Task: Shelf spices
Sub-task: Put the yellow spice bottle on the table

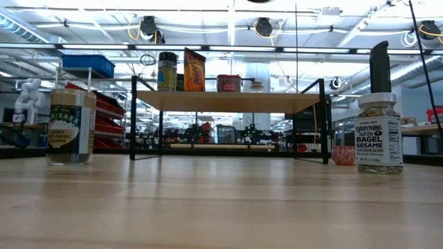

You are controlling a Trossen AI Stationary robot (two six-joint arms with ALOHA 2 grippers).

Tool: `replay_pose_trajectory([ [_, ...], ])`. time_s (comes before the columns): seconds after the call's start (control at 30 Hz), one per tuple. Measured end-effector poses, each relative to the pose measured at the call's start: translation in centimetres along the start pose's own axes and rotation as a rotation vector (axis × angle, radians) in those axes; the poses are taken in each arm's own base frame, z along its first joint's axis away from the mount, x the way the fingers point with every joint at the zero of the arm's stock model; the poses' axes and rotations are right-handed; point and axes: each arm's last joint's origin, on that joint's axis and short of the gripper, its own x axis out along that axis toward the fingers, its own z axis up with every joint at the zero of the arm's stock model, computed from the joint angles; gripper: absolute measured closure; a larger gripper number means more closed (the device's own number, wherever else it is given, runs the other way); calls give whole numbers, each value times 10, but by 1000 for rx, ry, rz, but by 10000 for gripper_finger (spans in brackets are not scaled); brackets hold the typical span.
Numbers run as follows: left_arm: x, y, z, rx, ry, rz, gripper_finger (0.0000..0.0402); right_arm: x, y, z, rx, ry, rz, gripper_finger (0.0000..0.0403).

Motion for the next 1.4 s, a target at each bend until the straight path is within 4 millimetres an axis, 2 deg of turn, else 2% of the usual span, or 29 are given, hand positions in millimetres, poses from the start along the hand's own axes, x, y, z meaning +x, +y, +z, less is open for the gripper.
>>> replay_pose_trajectory([
  [0.17, 23, 4, -7, 9, 22, 35, 67, -1, -2, 4, -72, -29, -45, 188],
  [0.3, 38, 9, -14, 1, 62, 60, 29, -1, -3, 4, -86, -32, -49, 188],
  [0.6, 52, 8, -15, -2, 39, 3, 20, -1, -4, 6, -123, -49, -58, 188],
  [0.73, 52, 8, -15, 11, 39, -10, 34, -1, -4, 6, -136, -50, -59, 188],
  [1.13, 54, 20, -13, 16, 43, -29, 143, -1, -6, 7, -191, -46, -109, 188],
  [1.4, 55, 23, -13, 35, 45, -46, 163, -1, -5, 7, -196, -43, -108, 188],
])
